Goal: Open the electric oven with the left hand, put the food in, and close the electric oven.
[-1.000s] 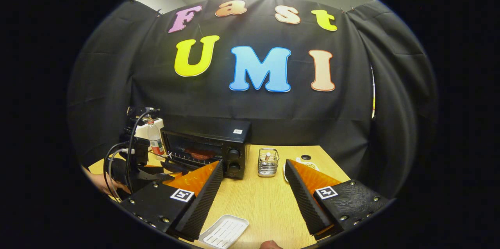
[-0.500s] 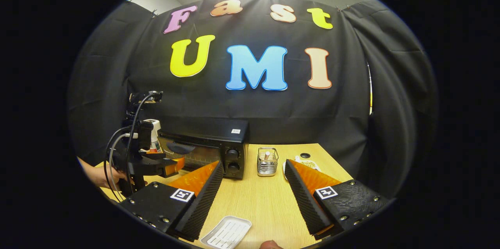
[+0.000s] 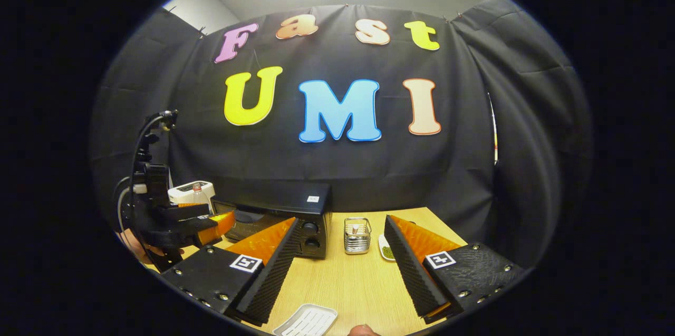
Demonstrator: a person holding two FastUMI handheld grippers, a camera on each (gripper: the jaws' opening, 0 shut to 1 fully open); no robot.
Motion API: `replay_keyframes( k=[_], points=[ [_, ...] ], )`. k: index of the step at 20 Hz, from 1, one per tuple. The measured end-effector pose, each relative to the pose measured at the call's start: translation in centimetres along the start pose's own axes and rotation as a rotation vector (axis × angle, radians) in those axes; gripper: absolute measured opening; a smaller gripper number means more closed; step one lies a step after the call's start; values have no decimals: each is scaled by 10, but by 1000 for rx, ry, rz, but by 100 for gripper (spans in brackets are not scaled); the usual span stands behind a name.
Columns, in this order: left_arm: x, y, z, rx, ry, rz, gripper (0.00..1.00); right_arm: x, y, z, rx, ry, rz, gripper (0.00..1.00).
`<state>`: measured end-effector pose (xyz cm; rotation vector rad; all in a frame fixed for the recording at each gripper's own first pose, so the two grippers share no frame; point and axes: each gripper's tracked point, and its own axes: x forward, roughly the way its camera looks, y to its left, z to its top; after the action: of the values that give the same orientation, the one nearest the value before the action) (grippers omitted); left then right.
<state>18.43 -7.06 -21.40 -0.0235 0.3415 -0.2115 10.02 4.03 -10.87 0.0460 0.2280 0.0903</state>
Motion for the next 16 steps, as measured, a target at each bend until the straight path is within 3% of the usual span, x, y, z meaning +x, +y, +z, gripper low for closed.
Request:
replay_keyframes(
  k=[1,2,7,8,9,11,12,13,14,15,16],
  points=[
    [-12,-5,15,2,-35,5,100,-1,-2,2,-4,-7,13,97],
    [-24,-9,26,1,-63,16,95,-4,-5,3,-6,-9,26,97],
    [-92,-34,62,-26,-128,65,91,-38,-23,7,29,-28,74,97],
    [-108,-38,64,-30,-135,78,100,-44,-28,7,28,-27,80,97],
    [-122,-40,66,-32,-140,92,100,-52,-28,6,27,-27,78,97],
    [-147,-44,70,-33,-153,124,91,-67,-37,13,36,-47,84,97],
    [-159,-45,71,-29,-158,134,99,-73,-40,15,37,-52,84,97],
    [-171,-47,74,-19,-167,140,96,-81,-42,16,35,-58,86,97],
    [-183,-46,78,-4,-180,149,94,-87,-44,18,34,-66,84,89],
    [-193,-46,80,7,-187,156,91,-92,-45,20,35,-72,81,97],
    [-206,-45,79,13,-192,162,99,-97,-44,21,40,-80,78,97]
  ],
)
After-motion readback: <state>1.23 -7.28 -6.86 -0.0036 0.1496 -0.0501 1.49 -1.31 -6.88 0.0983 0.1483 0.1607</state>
